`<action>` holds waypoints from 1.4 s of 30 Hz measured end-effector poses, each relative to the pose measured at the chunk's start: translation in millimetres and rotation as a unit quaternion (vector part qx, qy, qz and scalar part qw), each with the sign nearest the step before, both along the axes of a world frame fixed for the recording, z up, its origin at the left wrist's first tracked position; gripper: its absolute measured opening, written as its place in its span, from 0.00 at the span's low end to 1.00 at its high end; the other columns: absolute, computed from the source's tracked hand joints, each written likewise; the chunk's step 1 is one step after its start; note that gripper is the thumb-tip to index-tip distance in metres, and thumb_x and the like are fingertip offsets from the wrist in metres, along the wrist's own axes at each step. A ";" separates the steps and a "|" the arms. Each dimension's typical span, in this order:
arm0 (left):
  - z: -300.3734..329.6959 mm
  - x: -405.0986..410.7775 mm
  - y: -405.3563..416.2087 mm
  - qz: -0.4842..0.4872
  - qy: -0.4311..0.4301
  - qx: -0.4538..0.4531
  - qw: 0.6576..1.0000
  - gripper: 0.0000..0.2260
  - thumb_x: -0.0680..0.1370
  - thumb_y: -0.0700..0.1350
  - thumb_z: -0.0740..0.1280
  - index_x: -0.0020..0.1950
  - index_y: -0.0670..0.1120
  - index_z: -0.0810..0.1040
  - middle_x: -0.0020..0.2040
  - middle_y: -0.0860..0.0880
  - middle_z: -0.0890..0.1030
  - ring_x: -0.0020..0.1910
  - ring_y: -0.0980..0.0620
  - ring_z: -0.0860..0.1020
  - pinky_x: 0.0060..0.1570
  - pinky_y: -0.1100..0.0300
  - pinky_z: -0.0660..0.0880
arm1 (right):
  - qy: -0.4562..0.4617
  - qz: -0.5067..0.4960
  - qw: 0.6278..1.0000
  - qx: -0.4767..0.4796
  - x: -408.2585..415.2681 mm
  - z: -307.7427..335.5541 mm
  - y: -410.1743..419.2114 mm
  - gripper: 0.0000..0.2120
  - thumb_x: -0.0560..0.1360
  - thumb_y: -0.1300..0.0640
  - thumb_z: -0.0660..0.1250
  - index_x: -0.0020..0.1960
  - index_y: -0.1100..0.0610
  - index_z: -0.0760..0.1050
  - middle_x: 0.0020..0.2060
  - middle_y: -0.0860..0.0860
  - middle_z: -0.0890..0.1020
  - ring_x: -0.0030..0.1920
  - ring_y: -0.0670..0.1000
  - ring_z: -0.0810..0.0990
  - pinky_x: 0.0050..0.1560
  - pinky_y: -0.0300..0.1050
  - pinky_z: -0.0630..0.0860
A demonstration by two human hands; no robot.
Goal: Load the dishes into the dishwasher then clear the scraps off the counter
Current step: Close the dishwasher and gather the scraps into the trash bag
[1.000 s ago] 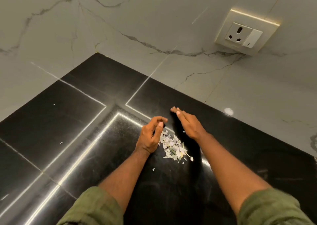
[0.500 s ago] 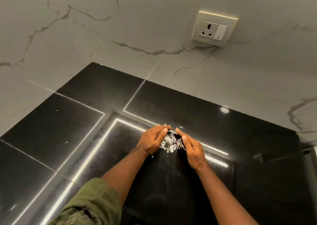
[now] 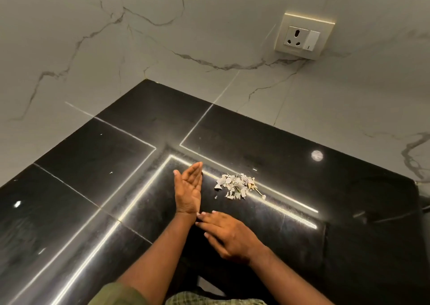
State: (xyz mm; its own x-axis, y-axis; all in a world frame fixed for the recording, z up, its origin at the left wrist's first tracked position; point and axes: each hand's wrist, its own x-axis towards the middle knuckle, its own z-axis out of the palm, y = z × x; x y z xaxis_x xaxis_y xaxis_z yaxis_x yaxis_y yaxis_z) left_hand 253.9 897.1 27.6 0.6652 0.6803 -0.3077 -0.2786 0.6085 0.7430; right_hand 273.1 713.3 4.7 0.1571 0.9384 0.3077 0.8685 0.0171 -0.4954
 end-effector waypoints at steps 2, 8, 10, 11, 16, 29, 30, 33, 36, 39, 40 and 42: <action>0.6 -9.1 3.3 0.033 -0.006 -0.017 0.999 0.33 0.86 0.64 0.49 0.68 0.37 0.77 0.66 0.37 0.81 0.71 0.43 0.77 0.77 0.50 0.67 | -0.008 -0.024 0.999 -0.033 4.2 -0.6 6.0 0.21 0.87 0.52 0.59 0.78 0.54 0.71 0.79 0.47 0.69 0.81 0.46 0.62 0.81 0.49 0.60; 0.0 -35.0 -12.9 -0.025 0.047 0.116 0.992 0.31 0.85 0.64 0.50 0.68 0.40 0.77 0.66 0.42 0.83 0.71 0.49 0.77 0.76 0.52 0.66 | 0.053 -0.144 0.985 -0.080 17.9 2.6 18.3 0.25 0.87 0.48 0.55 0.82 0.53 0.64 0.82 0.47 0.63 0.82 0.41 0.54 0.83 0.49 0.53; -1.5 -40.7 -20.0 -0.060 0.059 0.176 0.981 0.33 0.82 0.67 0.53 0.69 0.41 0.78 0.67 0.45 0.83 0.71 0.51 0.77 0.75 0.53 0.66 | 0.107 -0.148 0.982 -0.037 17.6 6.1 13.9 0.22 0.86 0.53 0.60 0.79 0.53 0.70 0.78 0.47 0.71 0.80 0.41 0.63 0.81 0.49 0.60; -3.4 -42.2 -21.9 -0.072 0.063 0.211 0.973 0.35 0.81 0.69 0.55 0.69 0.42 0.78 0.67 0.46 0.83 0.71 0.51 0.77 0.75 0.53 0.67 | 0.133 -0.163 0.978 0.007 16.9 8.1 7.9 0.20 0.84 0.57 0.63 0.75 0.54 0.75 0.74 0.47 0.77 0.76 0.42 0.70 0.78 0.50 0.66; -5.3 -40.2 -21.6 -0.081 0.075 0.293 0.950 0.32 0.81 0.70 0.57 0.68 0.47 0.81 0.66 0.50 0.83 0.71 0.53 0.77 0.76 0.49 0.68 | 0.100 -0.380 0.912 0.122 25.5 8.9 -36.4 0.19 0.78 0.58 0.74 0.67 0.51 0.77 0.63 0.45 0.79 0.65 0.47 0.76 0.67 0.55 0.76; 0.8 -31.3 -13.4 -0.033 0.059 0.166 0.984 0.27 0.83 0.59 0.57 0.64 0.38 0.81 0.63 0.41 0.84 0.69 0.46 0.80 0.75 0.42 0.70 | 0.074 -0.384 0.910 -0.136 69.3 12.7 31.6 0.54 0.72 0.22 0.61 0.85 0.51 0.46 0.85 0.54 0.50 0.85 0.53 0.45 0.83 0.51 0.43; 1.6 -31.4 -12.7 -0.031 0.060 0.160 0.985 0.27 0.83 0.59 0.57 0.64 0.38 0.81 0.63 0.41 0.84 0.69 0.46 0.80 0.75 0.43 0.70 | 0.072 -0.360 0.921 -0.131 68.8 12.9 40.2 0.51 0.73 0.24 0.62 0.85 0.48 0.48 0.85 0.54 0.51 0.84 0.54 0.47 0.83 0.51 0.45; 2.4 -31.7 -13.1 -0.028 0.063 0.166 0.984 0.25 0.84 0.58 0.57 0.64 0.40 0.81 0.63 0.42 0.84 0.69 0.46 0.79 0.75 0.44 0.70 | 0.024 -0.302 0.946 -0.113 62.9 12.5 55.5 0.34 0.79 0.33 0.63 0.81 0.43 0.60 0.82 0.53 0.59 0.81 0.55 0.56 0.80 0.54 0.57; 1.8 -30.9 -11.6 -0.026 0.060 0.171 0.983 0.23 0.87 0.56 0.56 0.64 0.40 0.82 0.63 0.43 0.84 0.68 0.46 0.80 0.74 0.44 0.71 | -0.031 -0.257 0.963 -0.071 62.1 8.1 57.1 0.19 0.83 0.41 0.63 0.72 0.44 0.72 0.72 0.50 0.69 0.71 0.53 0.68 0.71 0.52 0.72; 0.9 -28.8 -8.9 -0.031 0.059 0.176 0.982 0.23 0.87 0.55 0.54 0.63 0.40 0.82 0.62 0.42 0.85 0.67 0.46 0.80 0.73 0.44 0.72 | -0.054 -0.229 0.971 -0.039 65.4 1.7 56.9 0.10 0.84 0.46 0.64 0.61 0.49 0.76 0.59 0.47 0.74 0.57 0.51 0.70 0.57 0.51 0.75; 0.7 -28.3 -8.6 -0.033 0.057 0.176 0.982 0.24 0.86 0.56 0.55 0.63 0.40 0.82 0.62 0.42 0.85 0.67 0.46 0.80 0.73 0.45 0.73 | -0.065 -0.227 0.971 -0.034 64.6 0.9 57.1 0.09 0.84 0.46 0.64 0.58 0.50 0.76 0.56 0.47 0.75 0.54 0.50 0.70 0.54 0.50 0.75; 0.3 -27.7 -7.9 -0.037 0.052 0.172 0.983 0.25 0.86 0.57 0.55 0.63 0.40 0.82 0.62 0.42 0.85 0.67 0.46 0.80 0.72 0.46 0.73 | -0.106 -0.235 0.966 -0.024 61.7 -0.1 56.7 0.12 0.84 0.44 0.63 0.53 0.53 0.76 0.50 0.48 0.76 0.49 0.50 0.71 0.47 0.47 0.74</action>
